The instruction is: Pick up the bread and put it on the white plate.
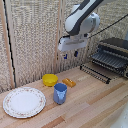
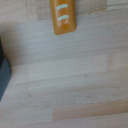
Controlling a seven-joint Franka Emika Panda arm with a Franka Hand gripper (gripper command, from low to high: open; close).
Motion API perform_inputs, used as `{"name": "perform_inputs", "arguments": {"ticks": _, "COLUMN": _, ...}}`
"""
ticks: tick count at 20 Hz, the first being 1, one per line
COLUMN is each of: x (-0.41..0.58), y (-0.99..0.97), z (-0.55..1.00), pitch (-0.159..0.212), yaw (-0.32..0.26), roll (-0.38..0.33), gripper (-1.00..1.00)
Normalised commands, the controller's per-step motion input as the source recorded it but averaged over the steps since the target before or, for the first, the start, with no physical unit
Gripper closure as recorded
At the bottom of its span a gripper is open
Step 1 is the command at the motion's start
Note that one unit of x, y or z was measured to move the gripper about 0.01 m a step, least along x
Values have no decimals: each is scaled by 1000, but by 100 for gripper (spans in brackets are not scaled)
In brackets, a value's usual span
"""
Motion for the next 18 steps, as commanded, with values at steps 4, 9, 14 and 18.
{"name": "perform_inputs", "arguments": {"ticks": 4, "x": 112, "y": 0, "z": -514, "pitch": 112, "yaw": 66, "roll": -17, "gripper": -100}}
{"name": "perform_inputs", "arguments": {"ticks": 9, "x": 207, "y": -67, "z": -551, "pitch": 90, "yaw": 52, "roll": -27, "gripper": -100}}
{"name": "perform_inputs", "arguments": {"ticks": 14, "x": 296, "y": -275, "z": -481, "pitch": 11, "yaw": 55, "roll": -2, "gripper": -100}}
{"name": "perform_inputs", "arguments": {"ticks": 18, "x": 310, "y": -246, "z": -338, "pitch": 3, "yaw": 55, "roll": 0, "gripper": -100}}
